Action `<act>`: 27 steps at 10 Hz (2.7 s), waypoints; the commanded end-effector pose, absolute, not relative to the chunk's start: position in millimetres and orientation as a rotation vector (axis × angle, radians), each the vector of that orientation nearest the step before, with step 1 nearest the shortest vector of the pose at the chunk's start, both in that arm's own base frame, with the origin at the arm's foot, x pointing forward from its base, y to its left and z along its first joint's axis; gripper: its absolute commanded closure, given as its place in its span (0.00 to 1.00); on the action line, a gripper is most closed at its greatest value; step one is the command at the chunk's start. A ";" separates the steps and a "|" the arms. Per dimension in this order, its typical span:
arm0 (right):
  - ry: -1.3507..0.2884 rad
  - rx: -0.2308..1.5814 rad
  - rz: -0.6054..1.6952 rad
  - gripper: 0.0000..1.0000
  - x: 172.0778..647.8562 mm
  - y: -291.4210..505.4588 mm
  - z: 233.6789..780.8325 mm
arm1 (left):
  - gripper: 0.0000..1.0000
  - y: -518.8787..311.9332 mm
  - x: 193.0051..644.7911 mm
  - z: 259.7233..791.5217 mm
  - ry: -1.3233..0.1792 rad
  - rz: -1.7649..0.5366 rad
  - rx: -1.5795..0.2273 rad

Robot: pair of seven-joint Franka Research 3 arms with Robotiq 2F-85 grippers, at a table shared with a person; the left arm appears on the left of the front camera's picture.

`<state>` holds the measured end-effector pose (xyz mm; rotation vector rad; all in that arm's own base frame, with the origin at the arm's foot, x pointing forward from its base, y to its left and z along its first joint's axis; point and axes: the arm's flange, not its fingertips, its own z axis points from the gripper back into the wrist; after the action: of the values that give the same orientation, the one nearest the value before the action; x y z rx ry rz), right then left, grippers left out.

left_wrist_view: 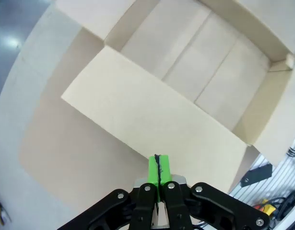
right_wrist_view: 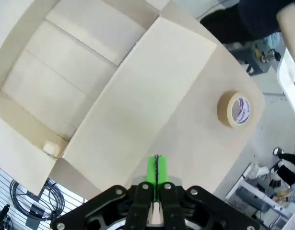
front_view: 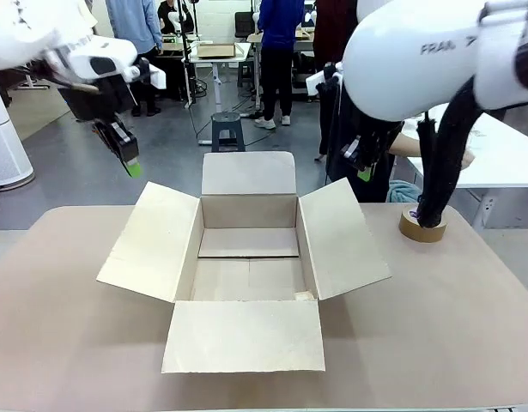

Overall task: Wrap the clocks to prevent damage.
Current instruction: Open the side flaps of the Package Box.

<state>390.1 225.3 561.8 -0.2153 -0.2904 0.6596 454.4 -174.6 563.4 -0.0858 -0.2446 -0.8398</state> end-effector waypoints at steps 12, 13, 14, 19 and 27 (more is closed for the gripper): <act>-0.302 -0.036 0.374 0.99 376.5 242.0 492.6 | 0.99 -244.8 425.9 520.8 -0.442 -0.331 0.068; -0.293 -0.008 0.317 0.99 377.2 238.9 478.6 | 0.99 -244.8 419.4 511.6 -0.447 -0.311 0.048; -0.322 -0.024 0.276 0.99 378.2 233.8 467.1 | 0.99 -242.6 414.7 498.9 -0.426 -0.298 0.067; -0.287 -0.089 0.245 0.99 381.2 220.8 430.0 | 0.99 -227.8 410.3 458.2 -0.292 -0.208 0.054; -0.149 -0.104 0.219 0.99 390.9 209.9 355.8 | 0.99 -212.8 426.1 386.1 -0.161 -0.160 0.019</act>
<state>387.3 211.4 366.8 -0.1025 -0.1342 0.2465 425.9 -214.6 396.1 0.0477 -0.1516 -0.1924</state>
